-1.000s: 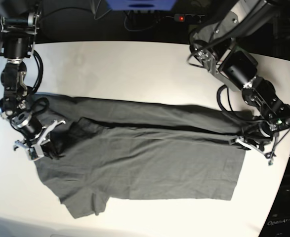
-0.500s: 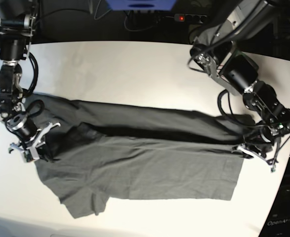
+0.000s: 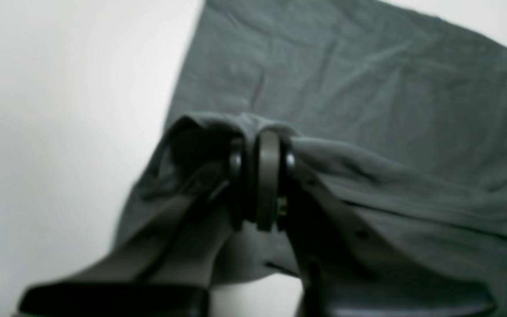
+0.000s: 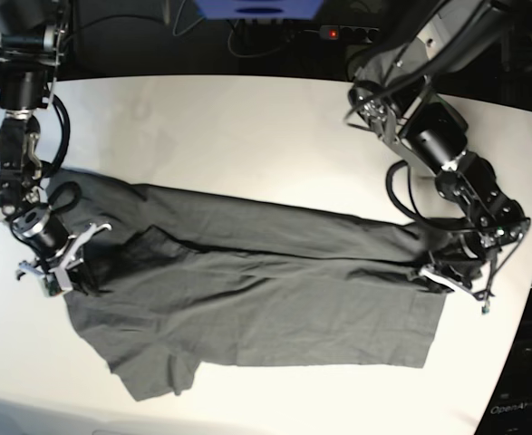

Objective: Fold the T-shirt properly
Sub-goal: 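Pull the folded edge further across the shirt with both grippers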

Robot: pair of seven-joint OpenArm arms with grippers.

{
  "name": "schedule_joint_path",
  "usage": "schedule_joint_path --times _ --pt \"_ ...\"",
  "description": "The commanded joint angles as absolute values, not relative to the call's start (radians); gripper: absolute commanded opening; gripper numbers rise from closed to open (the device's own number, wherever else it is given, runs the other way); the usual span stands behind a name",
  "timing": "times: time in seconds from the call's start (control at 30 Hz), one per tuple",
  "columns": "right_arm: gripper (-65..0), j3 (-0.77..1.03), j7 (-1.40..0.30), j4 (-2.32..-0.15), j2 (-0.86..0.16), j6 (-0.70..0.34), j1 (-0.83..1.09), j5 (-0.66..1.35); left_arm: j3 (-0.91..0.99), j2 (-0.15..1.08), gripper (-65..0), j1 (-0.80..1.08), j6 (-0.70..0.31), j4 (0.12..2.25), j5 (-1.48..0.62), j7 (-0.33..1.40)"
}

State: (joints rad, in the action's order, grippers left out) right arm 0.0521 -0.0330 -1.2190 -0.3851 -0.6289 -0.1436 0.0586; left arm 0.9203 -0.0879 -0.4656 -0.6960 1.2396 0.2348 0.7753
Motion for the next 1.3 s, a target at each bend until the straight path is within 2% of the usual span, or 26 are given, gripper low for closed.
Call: schedule_joint_path --times 0.0,0.23,0.93,1.0,1.17,1.27 --pt "-64.7 0.058 -0.004 -1.233 -0.403 -0.627 -0.163 0.071 0.912 -0.079 -61.8 -0.496 -0.698 1.244 0.216 0.731" --pt "-64.7 0.056 -0.004 -1.233 -0.403 -0.627 -0.162 0.071 0.881 -0.044 -61.8 -0.47 -0.698 1.21 0.214 0.664" --pt "-64.7 0.056 -0.001 -1.233 -0.403 -0.627 -0.147 0.071 0.857 -0.008 -61.0 -0.452 -0.698 1.208 0.213 0.657" --pt "-64.7 0.058 -0.001 -1.233 -0.403 -0.627 -0.136 0.071 0.858 -0.008 -55.7 -0.45 -0.698 1.21 0.213 0.657" --pt "-64.7 0.056 -0.001 -1.234 -0.403 -0.627 -0.134 0.071 0.862 -0.01 -28.0 -0.449 -0.698 1.221 0.213 0.657" --pt "-64.7 0.056 -0.001 -1.234 -0.403 -0.627 -0.133 0.071 0.862 -0.012 -15.4 -0.447 -0.698 1.222 0.213 0.657"
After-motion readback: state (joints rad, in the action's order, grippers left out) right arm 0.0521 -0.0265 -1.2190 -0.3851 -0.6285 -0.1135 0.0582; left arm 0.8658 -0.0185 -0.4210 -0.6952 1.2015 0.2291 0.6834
